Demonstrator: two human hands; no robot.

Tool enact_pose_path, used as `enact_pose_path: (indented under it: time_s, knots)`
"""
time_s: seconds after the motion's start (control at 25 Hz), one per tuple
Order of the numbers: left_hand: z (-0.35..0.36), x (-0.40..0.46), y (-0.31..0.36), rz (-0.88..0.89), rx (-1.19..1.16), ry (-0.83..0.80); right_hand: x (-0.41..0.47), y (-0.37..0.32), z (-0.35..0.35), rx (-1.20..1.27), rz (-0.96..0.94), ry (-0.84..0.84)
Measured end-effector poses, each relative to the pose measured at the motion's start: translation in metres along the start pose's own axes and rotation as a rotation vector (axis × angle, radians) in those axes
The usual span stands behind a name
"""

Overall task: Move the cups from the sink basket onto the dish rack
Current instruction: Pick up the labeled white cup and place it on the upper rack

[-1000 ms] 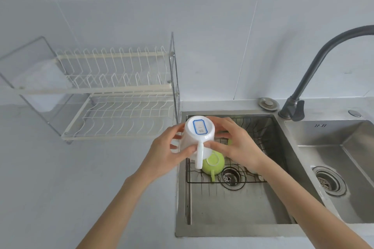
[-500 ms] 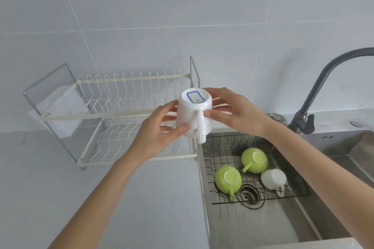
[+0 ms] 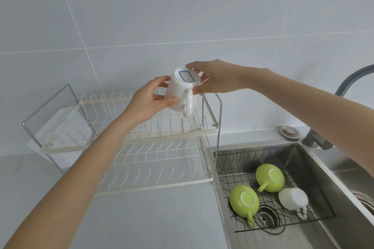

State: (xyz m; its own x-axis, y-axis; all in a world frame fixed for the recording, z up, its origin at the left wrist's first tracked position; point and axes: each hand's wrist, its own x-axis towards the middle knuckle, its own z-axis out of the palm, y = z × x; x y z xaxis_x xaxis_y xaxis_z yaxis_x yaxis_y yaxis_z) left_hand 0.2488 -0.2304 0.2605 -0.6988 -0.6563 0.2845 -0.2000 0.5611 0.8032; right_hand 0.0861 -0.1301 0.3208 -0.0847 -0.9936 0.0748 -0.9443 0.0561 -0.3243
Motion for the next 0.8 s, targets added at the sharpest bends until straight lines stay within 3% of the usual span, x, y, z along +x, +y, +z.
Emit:
enact_pose_path:
  time_s: [0.24,0.52,0.8]
  knots:
    - [0.003,0.038,-0.040,-0.123,0.135,-0.169,0.056,0.013,0.017,-0.192,0.076,-0.214]
    - [0.014,0.053,-0.065,-0.261,0.238,-0.300,0.082,0.024,0.050,-0.289,0.113,-0.349]
    - [0.019,0.055,-0.068,-0.284,0.263,-0.336,0.084,0.027,0.056,-0.317,0.122,-0.352]
